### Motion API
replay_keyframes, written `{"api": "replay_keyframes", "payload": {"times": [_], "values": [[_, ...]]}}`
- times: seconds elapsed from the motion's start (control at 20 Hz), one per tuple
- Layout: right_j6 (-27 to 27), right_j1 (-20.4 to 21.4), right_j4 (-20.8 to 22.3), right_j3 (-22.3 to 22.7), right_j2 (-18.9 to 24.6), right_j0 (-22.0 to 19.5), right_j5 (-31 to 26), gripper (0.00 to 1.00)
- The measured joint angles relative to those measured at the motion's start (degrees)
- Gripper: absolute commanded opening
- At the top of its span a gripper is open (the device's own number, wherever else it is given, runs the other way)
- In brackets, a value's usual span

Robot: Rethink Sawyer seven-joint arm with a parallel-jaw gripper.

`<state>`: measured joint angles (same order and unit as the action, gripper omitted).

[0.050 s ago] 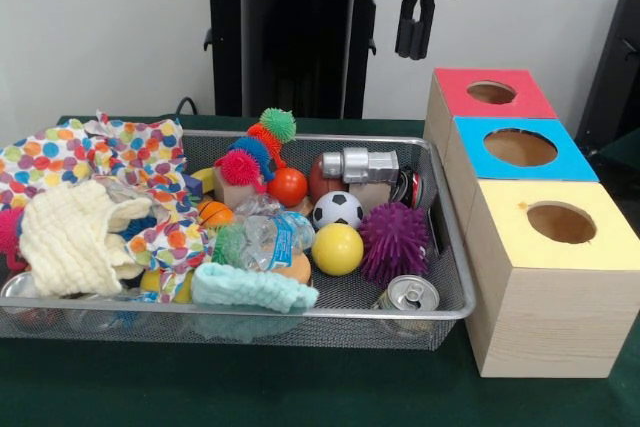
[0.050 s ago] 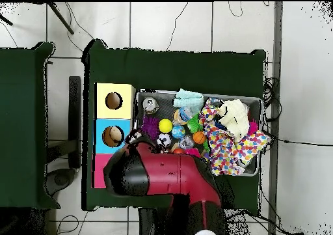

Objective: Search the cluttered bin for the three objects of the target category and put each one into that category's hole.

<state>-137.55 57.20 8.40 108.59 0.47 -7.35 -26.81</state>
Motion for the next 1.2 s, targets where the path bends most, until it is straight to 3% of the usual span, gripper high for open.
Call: {"api": "replay_keyframes", "payload": {"times": [0.4, 0.75, 1.2], "values": [[0.0, -4.2, 5.5, -1.6, -0.1, 2.3, 2.7, 0.00], [0.0, -6.6, 6.6, -1.7, 0.0, 2.3, 2.9, 0.00], [0.0, -5.6, 6.6, -1.7, 0.0, 1.6, 2.9, 0.00]]}}
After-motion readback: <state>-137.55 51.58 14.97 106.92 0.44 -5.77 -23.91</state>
